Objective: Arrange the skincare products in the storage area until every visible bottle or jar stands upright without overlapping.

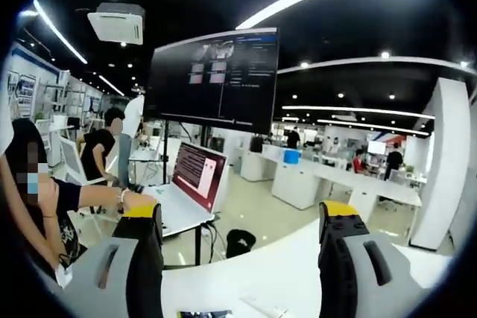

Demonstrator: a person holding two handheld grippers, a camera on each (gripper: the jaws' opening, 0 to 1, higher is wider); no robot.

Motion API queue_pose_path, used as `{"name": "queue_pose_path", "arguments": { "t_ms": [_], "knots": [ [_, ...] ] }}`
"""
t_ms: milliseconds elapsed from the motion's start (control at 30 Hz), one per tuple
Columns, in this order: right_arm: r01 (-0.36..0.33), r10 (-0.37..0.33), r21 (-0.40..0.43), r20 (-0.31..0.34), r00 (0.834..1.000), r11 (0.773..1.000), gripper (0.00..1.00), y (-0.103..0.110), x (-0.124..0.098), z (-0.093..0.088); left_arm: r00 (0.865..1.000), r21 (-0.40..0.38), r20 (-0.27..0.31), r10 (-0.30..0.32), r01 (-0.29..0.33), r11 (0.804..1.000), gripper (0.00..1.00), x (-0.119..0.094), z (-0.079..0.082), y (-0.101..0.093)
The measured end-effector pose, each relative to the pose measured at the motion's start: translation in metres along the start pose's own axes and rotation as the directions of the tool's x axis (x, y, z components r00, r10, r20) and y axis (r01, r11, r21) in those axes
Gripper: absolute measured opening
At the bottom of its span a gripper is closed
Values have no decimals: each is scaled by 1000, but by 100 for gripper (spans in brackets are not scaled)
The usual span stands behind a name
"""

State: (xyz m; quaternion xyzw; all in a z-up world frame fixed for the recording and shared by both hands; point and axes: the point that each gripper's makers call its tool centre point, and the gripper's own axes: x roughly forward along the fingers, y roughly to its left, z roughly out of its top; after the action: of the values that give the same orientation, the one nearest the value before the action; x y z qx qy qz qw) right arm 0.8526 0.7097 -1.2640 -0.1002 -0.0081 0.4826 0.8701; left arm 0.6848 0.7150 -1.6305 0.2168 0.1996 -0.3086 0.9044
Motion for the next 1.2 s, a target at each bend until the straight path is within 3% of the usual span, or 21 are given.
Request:
{"name": "queue_pose_path", "arguments": {
  "t_ms": [233, 333, 433, 600, 700, 967, 1067, 1200],
  "knots": [
    [-20, 19, -3, -72, 997, 1000, 83, -29, 38, 12, 1000, -5, -4, 13, -13, 1000, 91, 0, -1, 3],
    [-31, 31, 3, -147, 989, 1000, 84, -42, 45, 9, 999, -16, 9, 30, -30, 999, 91, 0, 1, 7],
    [-38, 34, -19, -201, 979, 999, 83, -61, 53, 3, 999, -28, 16, 45, -44, 999, 90, 1, 2, 12],
    [-54, 69, 59, -305, 950, 997, 83, -82, 61, -24, 999, -27, 19, 44, -43, 999, 88, 5, 4, 13],
    [-56, 74, 58, -373, 925, 997, 83, -97, 68, -42, 999, -30, 18, 48, -47, 998, 87, 9, 6, 16],
    [-102, 116, 55, -474, 873, 993, 84, -120, 92, -85, 998, -40, 21, 61, -60, 997, 84, 16, 10, 23],
    [-143, 148, 51, -527, 837, 988, 85, -122, 100, -111, 997, -51, 22, 72, -71, 996, 84, 18, 11, 26],
    [-228, 171, -16, -608, 775, 974, 84, -129, 114, -154, 997, -53, 5, 78, -78, 996, 84, 17, 8, 27]
  ]
}}
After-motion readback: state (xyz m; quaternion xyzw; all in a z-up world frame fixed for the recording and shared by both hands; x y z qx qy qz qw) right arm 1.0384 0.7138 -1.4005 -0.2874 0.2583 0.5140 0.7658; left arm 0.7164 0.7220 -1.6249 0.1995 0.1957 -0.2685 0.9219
